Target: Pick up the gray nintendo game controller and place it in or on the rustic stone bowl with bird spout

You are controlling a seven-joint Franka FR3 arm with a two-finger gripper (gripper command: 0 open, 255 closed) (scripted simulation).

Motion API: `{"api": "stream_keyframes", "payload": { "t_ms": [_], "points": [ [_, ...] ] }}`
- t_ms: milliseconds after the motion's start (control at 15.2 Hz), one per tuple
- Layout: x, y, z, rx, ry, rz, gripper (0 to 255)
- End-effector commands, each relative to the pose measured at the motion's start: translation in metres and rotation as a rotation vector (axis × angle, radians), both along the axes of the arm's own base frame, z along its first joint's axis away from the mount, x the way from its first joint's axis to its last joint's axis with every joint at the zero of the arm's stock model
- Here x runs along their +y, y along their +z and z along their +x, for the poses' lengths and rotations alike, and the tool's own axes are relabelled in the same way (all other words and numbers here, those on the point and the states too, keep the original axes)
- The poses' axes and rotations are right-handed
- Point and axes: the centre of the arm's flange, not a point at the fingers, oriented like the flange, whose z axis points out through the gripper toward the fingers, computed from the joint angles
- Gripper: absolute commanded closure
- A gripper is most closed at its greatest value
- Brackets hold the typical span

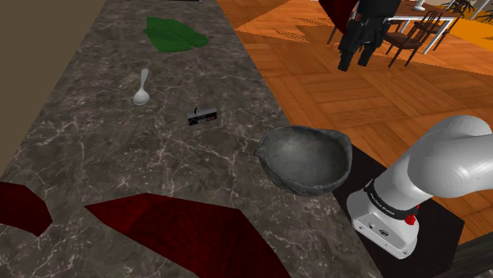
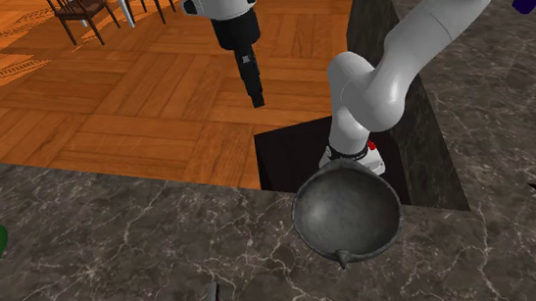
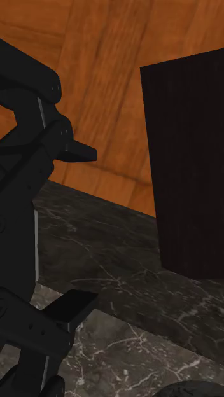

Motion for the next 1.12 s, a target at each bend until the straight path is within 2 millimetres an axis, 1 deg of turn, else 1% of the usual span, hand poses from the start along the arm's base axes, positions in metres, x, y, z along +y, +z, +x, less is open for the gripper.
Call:
{"api": "stream_keyframes", "payload": {
  "t_ms": [0,528,1056],
  "points": [
    [0.000,0.000,0.000,0.000,0.000,0.000,0],
    [0.086,-0.027,0.026,-0.105,-0.016,0.045,0],
    [0.172,-0.047,0.056,-0.211,-0.032,0.090,0]
  ]
}}
